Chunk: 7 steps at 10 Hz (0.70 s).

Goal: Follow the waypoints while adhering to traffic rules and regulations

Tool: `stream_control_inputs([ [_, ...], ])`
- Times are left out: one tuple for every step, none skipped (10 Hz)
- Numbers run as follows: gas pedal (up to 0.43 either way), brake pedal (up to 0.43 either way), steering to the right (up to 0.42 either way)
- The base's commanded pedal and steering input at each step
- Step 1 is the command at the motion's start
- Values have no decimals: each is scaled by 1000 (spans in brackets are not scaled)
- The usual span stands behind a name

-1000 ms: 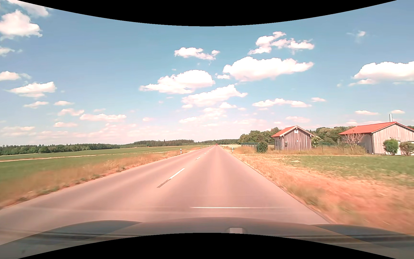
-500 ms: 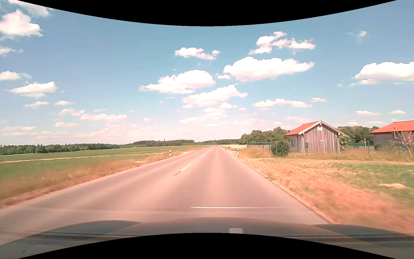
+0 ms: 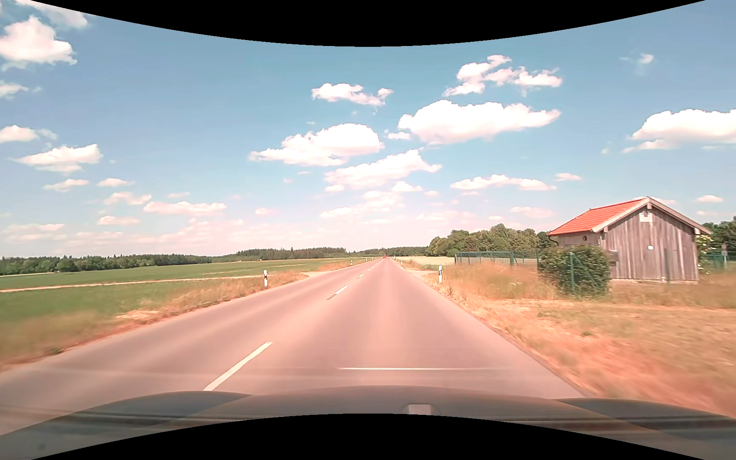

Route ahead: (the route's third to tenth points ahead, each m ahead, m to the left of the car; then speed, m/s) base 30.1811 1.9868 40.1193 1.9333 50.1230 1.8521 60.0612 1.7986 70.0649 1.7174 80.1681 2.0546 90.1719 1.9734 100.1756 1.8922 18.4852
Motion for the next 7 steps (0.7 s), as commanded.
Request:
stream_control_inputs([
  [228,0,-2],
  [228,0,-2],
  [228,0,-1],
  [228,0,-1],
  [228,0,-1],
  [228,0,-1],
  [228,0,-1],
])
